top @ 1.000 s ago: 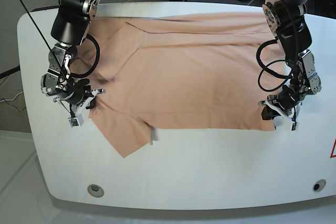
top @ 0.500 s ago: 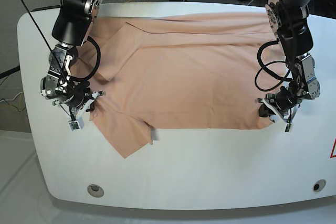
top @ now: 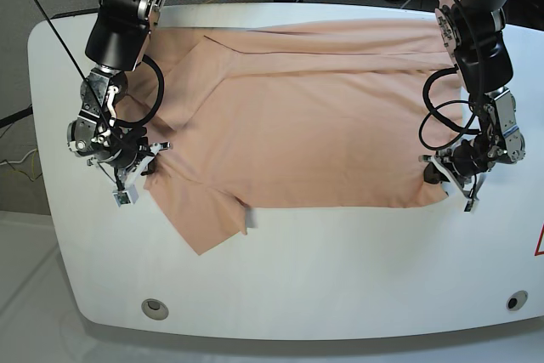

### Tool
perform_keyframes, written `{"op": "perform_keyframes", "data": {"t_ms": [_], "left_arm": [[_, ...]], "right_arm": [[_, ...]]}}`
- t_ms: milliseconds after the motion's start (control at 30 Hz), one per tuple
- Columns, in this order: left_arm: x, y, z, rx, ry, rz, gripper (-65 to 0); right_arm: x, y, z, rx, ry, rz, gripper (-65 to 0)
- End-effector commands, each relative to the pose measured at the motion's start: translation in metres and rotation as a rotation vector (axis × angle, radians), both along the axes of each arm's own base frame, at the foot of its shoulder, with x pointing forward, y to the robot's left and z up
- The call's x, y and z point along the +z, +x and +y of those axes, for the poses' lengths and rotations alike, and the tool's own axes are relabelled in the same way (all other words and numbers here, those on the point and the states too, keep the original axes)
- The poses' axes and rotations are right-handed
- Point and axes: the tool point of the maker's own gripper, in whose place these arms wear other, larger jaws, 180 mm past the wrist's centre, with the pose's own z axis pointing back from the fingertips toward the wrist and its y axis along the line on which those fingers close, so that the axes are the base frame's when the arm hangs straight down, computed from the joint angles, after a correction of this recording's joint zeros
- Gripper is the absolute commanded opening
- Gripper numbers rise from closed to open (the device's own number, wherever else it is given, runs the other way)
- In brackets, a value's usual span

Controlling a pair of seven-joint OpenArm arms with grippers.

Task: Fold the T-shirt properly
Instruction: 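Hold both shirt edges and pull them slightly apart to tension the fabric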

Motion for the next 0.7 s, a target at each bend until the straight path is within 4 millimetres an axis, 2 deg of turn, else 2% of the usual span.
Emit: {"op": "perform_keyframes", "data": {"t_ms": [0,200,467,667], "left_arm": [[0.029,0.019,0.011,-0.013,0.055,-0.074,-62.5],[0.048,0.023,0.016,-0.083,0.16,-0.094,-62.5],[0.048,0.018,0.007,-0.143,0.217,-0.095,-62.5],[0.048,0.015,0.013,-0.166,0.31,-0.082,-62.5]], "right_arm": [[0.019,0.016,0.001,-0.001,0.01,-0.067,-65.0],[0.017,0.016,0.005,0.002,0.016,-0.063,-65.0],[0.017,0.016,0.008,0.003,0.025,-0.064,-65.0],[0.015,0.016,0.017,0.009,0.039,-0.062,-65.0]]}}
